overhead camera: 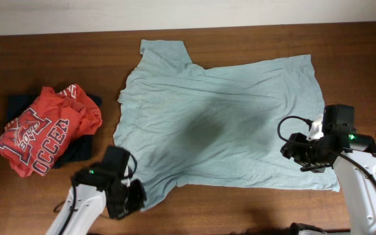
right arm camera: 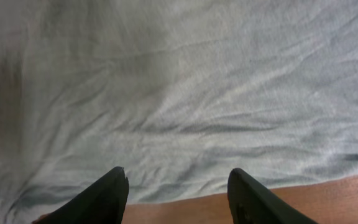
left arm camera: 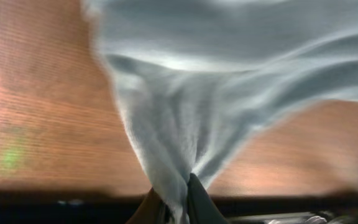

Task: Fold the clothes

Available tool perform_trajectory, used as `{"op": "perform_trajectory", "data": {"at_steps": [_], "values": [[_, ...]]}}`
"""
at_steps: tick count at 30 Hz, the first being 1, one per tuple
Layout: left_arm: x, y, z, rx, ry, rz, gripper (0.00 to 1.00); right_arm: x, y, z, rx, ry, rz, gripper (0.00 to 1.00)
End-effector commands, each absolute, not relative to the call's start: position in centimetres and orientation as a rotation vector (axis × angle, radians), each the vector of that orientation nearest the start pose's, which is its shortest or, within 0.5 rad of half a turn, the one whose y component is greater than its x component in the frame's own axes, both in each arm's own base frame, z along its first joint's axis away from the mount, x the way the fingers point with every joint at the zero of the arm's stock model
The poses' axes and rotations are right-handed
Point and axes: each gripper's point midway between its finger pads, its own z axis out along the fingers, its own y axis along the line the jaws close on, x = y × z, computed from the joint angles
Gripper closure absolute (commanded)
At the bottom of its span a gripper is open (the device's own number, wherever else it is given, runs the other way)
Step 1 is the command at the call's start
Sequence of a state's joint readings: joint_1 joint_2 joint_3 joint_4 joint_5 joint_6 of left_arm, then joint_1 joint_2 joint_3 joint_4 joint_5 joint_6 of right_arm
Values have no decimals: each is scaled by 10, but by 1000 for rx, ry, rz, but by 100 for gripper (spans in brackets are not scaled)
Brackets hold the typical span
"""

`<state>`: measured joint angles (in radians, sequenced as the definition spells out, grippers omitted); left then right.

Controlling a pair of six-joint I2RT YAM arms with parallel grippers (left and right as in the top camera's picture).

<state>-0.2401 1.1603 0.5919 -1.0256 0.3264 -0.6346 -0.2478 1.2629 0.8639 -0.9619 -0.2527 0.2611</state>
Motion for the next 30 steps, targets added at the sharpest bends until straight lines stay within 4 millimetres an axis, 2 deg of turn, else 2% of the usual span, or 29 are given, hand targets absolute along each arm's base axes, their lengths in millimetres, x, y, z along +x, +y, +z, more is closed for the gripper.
{"op": "perform_trajectory", "data": {"at_steps": [1,5,9,16,21,25,30], "values": [[165,-102,79,-506,3098,-574,91,246,-16,95,676,2813,377,44],[194,-104,109,-463,2991,-579,90,246,-16,95,676,2813,376,43],[211,-100,120,-455,2922,-548,90,246,-17,95,677,2814,367,43],[241,-91,121,-498,2822,-542,91,241,-16,94,715,2826,370,43],[256,-92,118,-495,2790,-550,91,230,-25,90,850,2846,288,43],[262,-93,113,-495,2792,-548,91,217,-42,87,1006,2841,187,43],[268,-94,107,-498,2797,-546,91,202,-70,86,1208,2785,173,43]]}}
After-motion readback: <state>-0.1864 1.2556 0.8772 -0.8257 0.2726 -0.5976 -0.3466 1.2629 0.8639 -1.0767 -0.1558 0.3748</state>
